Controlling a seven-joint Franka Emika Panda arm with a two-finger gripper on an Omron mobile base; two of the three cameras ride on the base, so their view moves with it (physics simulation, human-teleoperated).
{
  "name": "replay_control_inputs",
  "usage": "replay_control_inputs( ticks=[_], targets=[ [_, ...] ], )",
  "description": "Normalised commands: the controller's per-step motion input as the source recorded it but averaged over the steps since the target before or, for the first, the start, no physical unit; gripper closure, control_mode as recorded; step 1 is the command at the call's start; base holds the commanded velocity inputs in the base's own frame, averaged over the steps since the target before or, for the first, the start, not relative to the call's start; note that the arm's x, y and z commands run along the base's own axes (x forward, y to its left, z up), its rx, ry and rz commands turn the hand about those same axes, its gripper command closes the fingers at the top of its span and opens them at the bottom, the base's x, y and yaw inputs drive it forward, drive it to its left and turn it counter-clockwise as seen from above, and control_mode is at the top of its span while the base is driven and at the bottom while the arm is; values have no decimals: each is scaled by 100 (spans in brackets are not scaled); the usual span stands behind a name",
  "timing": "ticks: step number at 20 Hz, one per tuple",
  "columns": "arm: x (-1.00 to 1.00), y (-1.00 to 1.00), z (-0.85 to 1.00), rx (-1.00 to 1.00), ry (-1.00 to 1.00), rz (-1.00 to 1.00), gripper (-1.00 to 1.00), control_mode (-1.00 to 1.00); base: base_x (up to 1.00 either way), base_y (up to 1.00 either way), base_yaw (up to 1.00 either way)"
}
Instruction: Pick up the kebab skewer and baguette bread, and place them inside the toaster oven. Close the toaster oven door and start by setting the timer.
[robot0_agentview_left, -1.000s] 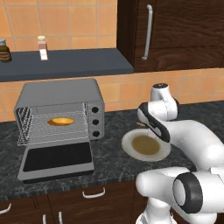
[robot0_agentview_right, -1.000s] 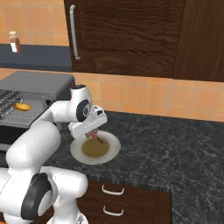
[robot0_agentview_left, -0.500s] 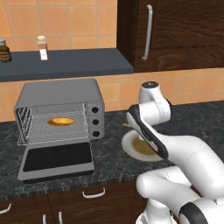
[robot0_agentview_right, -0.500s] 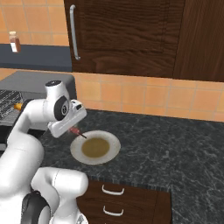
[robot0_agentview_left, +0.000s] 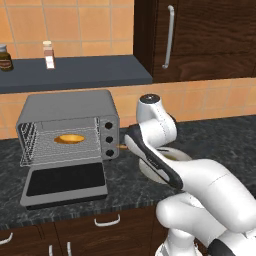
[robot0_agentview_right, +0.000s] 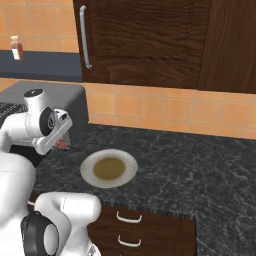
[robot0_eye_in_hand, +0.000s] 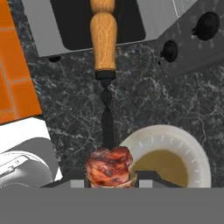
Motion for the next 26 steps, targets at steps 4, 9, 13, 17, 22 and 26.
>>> replay_control_inputs(
  ticks=[4, 9, 13, 17, 22, 26],
  targets=[
    [0, 100, 21, 0, -3, 11, 100, -100, 0, 0, 0],
    [0, 90, 20, 0, -6, 8, 100, -100, 0, 0, 0],
    [12, 84, 6, 0, 0, 4, 100, -100, 0, 0, 0],
    [29, 86, 0, 0, 0, 1, 100, -100, 0, 0, 0],
    [57, 66, 0, 0, 0, 0, 100, -100, 0, 0, 0],
    [71, 34, -1, 0, 3, 2, 100, -100, 0, 0, 0]
  ],
)
